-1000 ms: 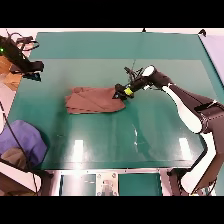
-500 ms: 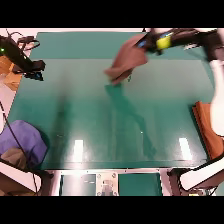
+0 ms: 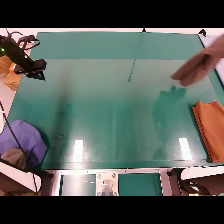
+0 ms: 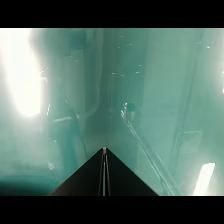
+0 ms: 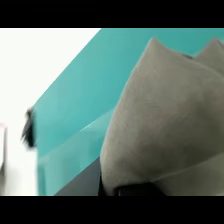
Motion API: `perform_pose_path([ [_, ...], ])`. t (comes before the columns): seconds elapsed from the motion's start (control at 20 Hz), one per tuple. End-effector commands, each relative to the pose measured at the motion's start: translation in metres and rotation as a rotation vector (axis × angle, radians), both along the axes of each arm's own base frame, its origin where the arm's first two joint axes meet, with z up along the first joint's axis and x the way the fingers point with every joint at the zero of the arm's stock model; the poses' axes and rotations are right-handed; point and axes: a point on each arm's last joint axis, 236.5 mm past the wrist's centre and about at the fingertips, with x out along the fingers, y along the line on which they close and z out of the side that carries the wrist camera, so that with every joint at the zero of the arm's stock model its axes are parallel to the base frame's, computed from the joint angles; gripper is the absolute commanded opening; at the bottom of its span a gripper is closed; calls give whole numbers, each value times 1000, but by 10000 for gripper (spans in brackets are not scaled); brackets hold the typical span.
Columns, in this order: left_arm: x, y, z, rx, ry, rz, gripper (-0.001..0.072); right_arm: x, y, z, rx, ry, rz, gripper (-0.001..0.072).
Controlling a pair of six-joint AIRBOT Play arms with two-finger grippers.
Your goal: Fold the shirts.
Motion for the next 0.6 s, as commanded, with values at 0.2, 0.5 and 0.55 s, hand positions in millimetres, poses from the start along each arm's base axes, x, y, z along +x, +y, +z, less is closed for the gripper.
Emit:
perform_pose_path([
  [0.2,0,-7,2,-34,-2,-1,28,-131,-119,-76,56,434,-393,15],
  [0.5,-2,-8,2,-36,4,-7,28,-235,-117,-131,177,648,-584,15],
  [0.55,-2,-8,2,-36,4,-7,28,-251,-115,-137,204,664,-607,15],
])
